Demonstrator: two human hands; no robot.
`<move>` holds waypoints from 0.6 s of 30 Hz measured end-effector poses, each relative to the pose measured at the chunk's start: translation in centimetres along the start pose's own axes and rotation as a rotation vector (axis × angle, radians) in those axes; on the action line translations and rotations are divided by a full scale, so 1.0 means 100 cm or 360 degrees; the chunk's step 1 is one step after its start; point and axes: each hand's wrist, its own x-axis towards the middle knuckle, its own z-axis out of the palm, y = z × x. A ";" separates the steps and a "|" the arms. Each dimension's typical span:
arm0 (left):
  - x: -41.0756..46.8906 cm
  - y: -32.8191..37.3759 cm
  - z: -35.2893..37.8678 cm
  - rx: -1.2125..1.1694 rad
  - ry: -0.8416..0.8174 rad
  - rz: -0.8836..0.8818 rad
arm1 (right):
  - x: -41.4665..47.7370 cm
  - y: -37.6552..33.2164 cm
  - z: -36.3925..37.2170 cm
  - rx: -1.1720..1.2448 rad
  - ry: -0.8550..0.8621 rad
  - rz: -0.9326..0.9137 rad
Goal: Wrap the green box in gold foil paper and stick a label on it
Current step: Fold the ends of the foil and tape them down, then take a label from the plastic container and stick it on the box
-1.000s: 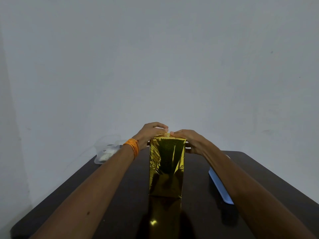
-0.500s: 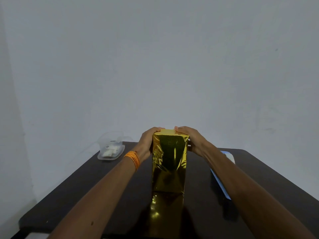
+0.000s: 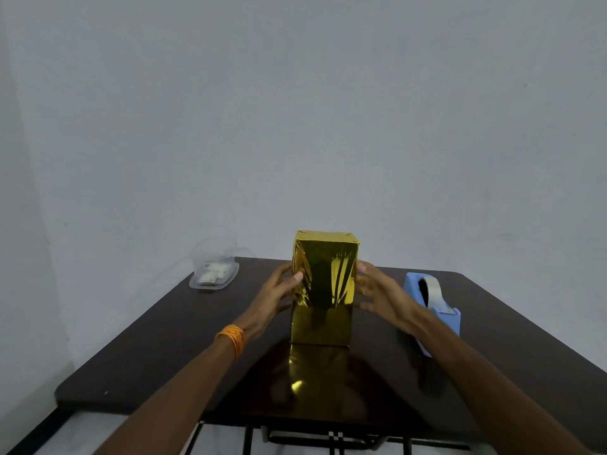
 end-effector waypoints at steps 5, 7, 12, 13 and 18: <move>-0.010 -0.005 0.005 0.0082 0.0058 -0.0019 | -0.007 0.025 0.002 -0.0180 0.0016 0.0107; -0.011 0.002 0.013 0.0141 0.0147 0.0009 | -0.009 0.027 0.009 -0.0158 0.0121 0.0044; -0.001 0.018 0.023 0.0257 0.0340 -0.0102 | -0.001 0.016 0.026 -0.0421 0.0504 0.0060; 0.003 0.017 0.023 0.0280 0.0342 -0.0158 | 0.001 0.016 0.026 -0.0539 0.0548 0.0087; 0.015 0.000 0.026 0.0335 0.0376 -0.0351 | 0.005 0.016 0.025 -0.0864 0.0702 0.0328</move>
